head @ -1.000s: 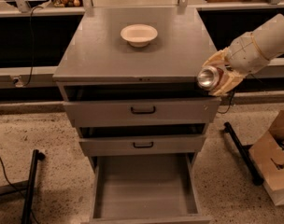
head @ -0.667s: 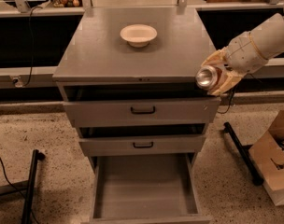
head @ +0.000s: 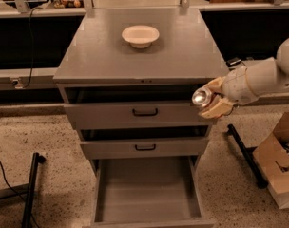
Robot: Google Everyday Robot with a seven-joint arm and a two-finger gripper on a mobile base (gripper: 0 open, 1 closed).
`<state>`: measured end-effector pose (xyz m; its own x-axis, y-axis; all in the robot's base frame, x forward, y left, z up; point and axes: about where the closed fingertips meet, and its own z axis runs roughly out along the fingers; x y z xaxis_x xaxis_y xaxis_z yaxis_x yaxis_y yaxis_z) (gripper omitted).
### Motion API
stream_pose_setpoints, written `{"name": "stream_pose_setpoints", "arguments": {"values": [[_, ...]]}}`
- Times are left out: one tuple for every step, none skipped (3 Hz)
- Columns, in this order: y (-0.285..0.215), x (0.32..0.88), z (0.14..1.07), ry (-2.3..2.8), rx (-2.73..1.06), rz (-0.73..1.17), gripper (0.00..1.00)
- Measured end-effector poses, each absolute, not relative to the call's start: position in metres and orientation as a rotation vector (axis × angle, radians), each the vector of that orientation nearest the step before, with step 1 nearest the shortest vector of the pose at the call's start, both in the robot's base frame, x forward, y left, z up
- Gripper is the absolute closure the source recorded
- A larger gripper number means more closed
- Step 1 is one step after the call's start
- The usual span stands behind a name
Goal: Place coke can into bottom drawer
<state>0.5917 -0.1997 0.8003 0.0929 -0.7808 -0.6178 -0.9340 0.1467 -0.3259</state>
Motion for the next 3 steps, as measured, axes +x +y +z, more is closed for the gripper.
{"name": "stream_pose_setpoints", "arguments": {"values": [[-0.197, 0.576, 0.738, 1.919, -1.433, 0.348, 1.0], [-0.183, 0.567, 0.697, 2.033, -1.305, 0.398, 1.0], [-0.186, 0.572, 0.667, 2.114, -1.361, 0.43, 1.0]]}}
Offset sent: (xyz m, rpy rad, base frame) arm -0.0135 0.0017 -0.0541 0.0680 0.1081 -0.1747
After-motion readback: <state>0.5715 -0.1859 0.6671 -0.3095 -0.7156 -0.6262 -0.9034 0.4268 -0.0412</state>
